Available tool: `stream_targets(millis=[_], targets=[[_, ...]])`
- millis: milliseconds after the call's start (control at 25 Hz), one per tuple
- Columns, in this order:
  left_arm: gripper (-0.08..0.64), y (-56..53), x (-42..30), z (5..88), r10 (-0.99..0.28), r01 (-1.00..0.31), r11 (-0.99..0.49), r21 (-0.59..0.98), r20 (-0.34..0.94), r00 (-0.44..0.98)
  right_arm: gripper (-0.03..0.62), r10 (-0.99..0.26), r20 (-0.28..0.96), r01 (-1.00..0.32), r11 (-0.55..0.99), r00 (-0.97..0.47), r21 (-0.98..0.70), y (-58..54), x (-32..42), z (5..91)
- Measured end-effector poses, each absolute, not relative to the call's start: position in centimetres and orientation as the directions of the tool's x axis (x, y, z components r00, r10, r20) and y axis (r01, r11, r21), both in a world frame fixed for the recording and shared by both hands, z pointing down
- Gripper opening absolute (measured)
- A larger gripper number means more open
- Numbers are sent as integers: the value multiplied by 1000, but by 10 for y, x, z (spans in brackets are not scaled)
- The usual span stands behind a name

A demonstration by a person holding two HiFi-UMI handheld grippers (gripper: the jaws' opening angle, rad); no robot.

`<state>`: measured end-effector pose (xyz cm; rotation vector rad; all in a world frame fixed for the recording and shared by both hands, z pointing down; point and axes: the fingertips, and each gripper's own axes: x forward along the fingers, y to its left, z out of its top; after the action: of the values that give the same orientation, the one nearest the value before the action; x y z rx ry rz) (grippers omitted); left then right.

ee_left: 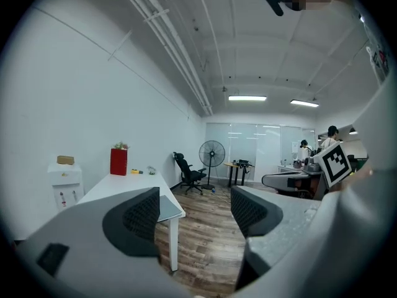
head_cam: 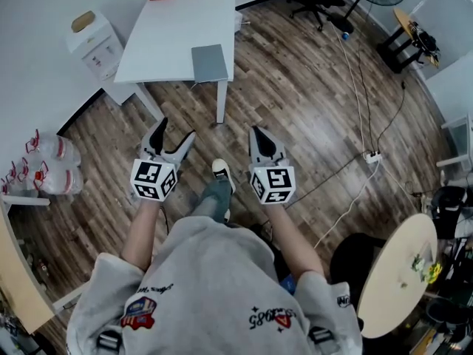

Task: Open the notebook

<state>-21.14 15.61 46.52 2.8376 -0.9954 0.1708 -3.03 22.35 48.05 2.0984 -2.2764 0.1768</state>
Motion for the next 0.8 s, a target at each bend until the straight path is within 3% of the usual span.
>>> stream_targets(millis=[440,800], targets=[[347,82,-177,482,-631,-649,-754,98,166,758,2,-983,138,-992,113,-120,-62,147,4,496],[347,-52,-114,505,-650,-679,-718,152,201,733,3,-971,189,-988,140,-148,-59,19,67,507]])
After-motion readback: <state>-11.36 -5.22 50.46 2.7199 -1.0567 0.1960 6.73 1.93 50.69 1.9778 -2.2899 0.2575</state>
